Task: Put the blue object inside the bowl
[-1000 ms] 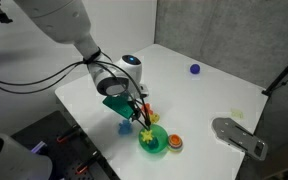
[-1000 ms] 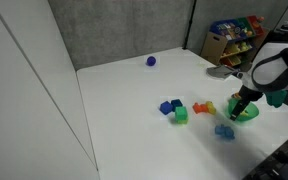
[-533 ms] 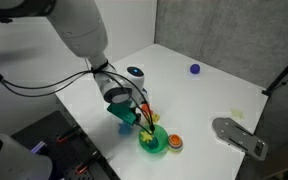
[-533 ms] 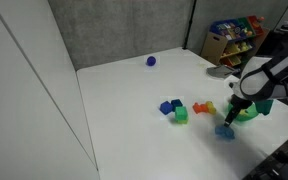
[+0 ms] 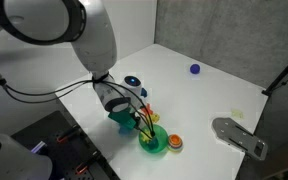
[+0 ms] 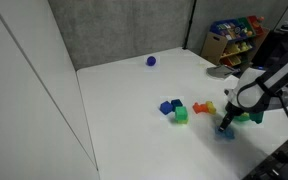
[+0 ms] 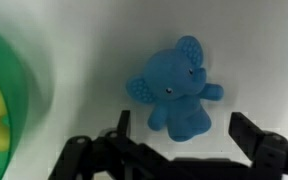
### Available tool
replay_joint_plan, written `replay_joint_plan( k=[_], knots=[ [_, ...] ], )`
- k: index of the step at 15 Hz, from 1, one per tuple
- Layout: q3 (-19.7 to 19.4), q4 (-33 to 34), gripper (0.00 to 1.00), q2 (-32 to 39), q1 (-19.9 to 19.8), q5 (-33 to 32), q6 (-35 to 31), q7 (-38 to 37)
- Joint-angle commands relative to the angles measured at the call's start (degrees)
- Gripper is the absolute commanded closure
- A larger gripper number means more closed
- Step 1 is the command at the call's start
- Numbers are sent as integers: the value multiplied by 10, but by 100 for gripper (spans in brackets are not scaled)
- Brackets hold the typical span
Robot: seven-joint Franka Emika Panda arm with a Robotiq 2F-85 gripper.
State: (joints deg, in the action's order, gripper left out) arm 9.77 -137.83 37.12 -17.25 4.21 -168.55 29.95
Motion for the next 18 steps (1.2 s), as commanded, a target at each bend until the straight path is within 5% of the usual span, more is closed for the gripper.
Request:
replay_joint_plan(
  k=[1,2,11,18],
  knots=[
    [28,9,0,29,-37,-35,-29,-1],
    [30,9,25,32,-41,-44,-31,-4],
    [69,-10,84,-23,-96,-52,-10,-14],
    [112,-22,89,-93,-164,-29,-10,-6]
  ],
)
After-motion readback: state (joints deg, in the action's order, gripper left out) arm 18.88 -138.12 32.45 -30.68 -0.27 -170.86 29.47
